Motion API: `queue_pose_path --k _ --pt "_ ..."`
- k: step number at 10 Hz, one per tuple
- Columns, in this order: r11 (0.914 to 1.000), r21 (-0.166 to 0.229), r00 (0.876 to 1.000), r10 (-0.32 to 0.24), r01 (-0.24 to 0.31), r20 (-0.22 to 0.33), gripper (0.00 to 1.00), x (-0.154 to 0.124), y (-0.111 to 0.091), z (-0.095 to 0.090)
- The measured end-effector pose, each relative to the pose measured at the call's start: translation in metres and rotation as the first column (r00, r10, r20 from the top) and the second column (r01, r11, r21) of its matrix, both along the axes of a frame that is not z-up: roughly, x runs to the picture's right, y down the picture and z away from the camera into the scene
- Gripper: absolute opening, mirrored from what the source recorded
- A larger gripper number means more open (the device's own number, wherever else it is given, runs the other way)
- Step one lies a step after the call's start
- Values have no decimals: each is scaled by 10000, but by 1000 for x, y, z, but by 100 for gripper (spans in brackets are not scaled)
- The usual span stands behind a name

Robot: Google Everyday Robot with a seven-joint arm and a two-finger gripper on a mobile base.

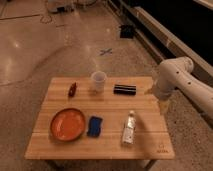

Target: Place the bottle in the ceramic bowl

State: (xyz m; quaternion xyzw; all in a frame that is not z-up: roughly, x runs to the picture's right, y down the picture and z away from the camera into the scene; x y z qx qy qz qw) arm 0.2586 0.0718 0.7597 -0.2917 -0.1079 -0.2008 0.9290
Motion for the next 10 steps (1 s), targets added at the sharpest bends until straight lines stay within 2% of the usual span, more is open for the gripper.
queue_pose_path --k 1,2,5,10 --pt "10000 2 10000 -2 2 -1 80 0 0 0" --pt "10000 -2 10000 15 -15 -11 74 0 0 0" --pt "10000 19 10000 0 0 -10 46 -1 4 1" --pt "10000 -57 10000 -22 22 -13 45 -4 5 -1"
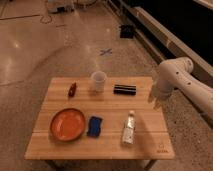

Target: Place the bottle in the ceramic bowl

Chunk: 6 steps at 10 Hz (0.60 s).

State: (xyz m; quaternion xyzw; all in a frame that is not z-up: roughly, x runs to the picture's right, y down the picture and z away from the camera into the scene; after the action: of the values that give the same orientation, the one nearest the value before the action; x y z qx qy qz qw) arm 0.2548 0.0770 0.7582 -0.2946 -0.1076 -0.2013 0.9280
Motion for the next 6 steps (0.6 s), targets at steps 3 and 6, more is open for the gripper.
queue_pose_path --k 3,6 --pt "10000 89 10000 42 -42 5 45 1 5 -4" --pt "10000 -18 10000 -30 30 1 45 1 2 -2"
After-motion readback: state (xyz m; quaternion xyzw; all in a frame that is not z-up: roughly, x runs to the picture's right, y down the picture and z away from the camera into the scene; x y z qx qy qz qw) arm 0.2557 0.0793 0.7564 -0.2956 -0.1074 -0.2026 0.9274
